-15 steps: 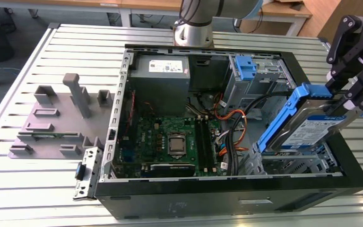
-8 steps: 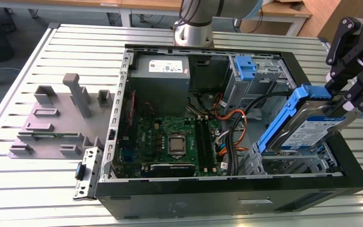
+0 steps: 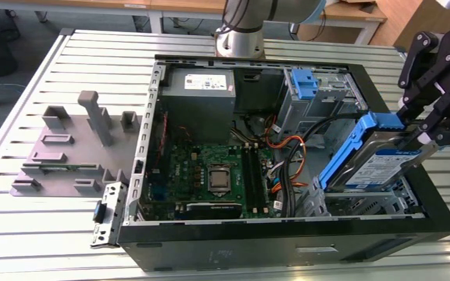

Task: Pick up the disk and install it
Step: 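Insert the disk into the insertion slot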

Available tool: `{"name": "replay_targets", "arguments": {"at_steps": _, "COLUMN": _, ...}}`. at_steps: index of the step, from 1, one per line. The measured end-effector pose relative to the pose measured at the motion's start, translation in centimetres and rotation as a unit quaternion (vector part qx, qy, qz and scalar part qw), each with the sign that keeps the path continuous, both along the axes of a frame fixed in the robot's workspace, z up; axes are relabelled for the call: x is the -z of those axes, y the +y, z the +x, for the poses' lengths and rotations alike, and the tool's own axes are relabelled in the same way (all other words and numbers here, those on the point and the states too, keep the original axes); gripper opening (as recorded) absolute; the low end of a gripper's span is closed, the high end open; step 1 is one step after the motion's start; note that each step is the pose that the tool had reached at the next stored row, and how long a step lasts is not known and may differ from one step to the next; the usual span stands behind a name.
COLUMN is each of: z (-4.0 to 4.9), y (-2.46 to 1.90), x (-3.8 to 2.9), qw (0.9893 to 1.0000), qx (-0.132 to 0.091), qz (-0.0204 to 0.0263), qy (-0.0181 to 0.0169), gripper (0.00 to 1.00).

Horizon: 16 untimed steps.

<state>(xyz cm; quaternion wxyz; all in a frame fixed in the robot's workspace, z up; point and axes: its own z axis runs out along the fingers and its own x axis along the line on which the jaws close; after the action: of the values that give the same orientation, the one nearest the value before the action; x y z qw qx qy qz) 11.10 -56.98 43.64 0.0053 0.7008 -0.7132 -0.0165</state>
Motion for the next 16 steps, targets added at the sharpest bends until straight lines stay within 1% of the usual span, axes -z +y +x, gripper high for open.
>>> {"name": "replay_targets", "arguments": {"at_steps": 16, "z": 0.03, "y": 0.0, "x": 2.91, "qw": 1.0, "qx": 0.0, "qz": 0.0, "qy": 0.0, "gripper": 0.35}}
